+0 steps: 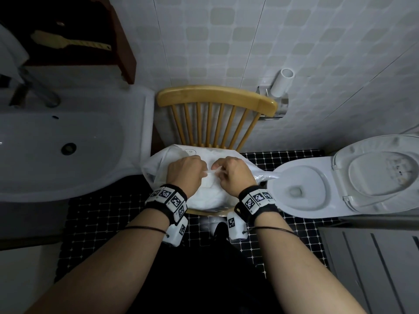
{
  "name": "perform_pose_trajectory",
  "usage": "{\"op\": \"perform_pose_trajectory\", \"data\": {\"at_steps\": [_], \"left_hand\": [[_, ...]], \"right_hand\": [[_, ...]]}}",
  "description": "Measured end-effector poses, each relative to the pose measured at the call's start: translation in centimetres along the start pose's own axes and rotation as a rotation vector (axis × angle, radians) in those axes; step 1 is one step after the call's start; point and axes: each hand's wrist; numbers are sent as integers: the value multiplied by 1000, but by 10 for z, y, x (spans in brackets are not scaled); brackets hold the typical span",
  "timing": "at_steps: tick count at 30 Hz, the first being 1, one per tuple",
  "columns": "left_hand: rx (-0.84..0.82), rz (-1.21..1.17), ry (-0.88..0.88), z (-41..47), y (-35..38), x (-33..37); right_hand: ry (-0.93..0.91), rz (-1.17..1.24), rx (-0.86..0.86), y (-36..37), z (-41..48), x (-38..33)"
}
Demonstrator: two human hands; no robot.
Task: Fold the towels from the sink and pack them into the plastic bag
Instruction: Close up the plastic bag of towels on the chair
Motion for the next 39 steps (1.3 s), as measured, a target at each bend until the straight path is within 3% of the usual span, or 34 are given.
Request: {"op": "perform_pose_trajectory", "data": {"at_steps": [4, 10, 22, 27, 34, 39], "left_hand": [[20, 5, -8, -1, 2, -3], [36, -4, -3, -1, 6, -6], [12, -69, 47, 7, -3, -28], [31, -11, 55, 0, 1, -31], [47, 7, 84, -4, 3, -32], [60, -30, 116, -4, -2, -36]], "right_hand": [[-13, 30, 7, 3, -1, -9], [0, -124, 41, 3, -2, -27], [51, 50, 48, 7, 1, -14], [34, 8, 59, 14, -1, -30], [29, -251, 14, 15, 2, -48], [60, -234, 10, 8, 6, -47]]}}
Point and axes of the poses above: each hand's wrist, its own z-axis towards the middle knuckle, its own y-axis out of the palm, x = y × z, and after that the axes turned 8 degrees about y, right-handed
